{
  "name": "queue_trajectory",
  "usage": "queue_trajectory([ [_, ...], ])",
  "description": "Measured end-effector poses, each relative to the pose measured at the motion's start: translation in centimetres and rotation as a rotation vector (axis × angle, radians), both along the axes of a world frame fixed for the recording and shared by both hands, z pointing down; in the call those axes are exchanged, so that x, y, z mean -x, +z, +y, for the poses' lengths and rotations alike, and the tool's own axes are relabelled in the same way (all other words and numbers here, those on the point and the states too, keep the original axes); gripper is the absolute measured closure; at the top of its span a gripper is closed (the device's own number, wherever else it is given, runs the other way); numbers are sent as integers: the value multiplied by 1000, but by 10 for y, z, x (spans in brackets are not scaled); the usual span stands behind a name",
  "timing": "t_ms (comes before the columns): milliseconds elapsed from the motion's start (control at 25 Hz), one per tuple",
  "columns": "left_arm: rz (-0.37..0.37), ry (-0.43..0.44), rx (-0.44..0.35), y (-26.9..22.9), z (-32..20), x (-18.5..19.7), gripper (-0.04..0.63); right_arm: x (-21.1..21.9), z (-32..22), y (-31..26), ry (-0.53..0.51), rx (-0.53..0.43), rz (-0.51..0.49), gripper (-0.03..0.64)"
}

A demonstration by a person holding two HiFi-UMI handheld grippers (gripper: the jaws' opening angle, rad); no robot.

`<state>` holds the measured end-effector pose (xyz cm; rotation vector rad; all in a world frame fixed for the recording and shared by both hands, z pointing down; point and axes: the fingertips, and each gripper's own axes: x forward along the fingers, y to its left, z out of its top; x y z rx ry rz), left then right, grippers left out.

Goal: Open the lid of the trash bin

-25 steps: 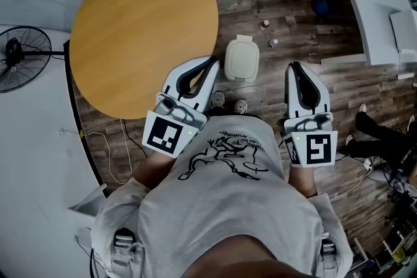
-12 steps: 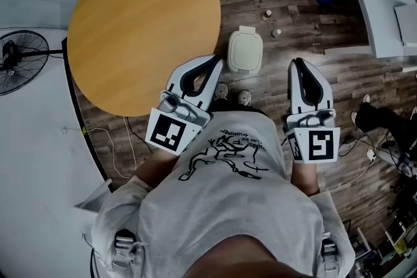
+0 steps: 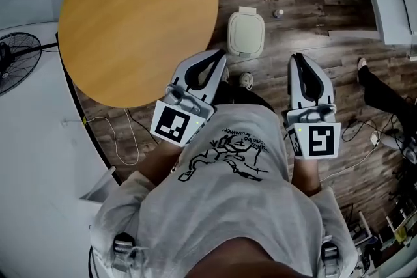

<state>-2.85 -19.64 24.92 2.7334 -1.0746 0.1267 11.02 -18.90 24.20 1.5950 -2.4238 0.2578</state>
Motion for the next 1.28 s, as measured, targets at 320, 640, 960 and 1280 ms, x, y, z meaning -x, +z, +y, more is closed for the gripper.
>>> queue_trajectory([
  [320, -11, 33, 72, 44, 9, -13, 577, 1, 5, 47, 4, 77, -3, 586],
  [640, -42, 41, 108, 94, 6, -20, 577, 2, 6, 96, -9, 144, 18, 586],
  [960, -99, 65, 122, 147, 10, -28, 577, 6, 11, 150, -28, 187, 58, 584],
  [1280, -117, 81, 188, 212, 14, -35, 577, 7, 16, 217, -8, 270, 74, 578],
])
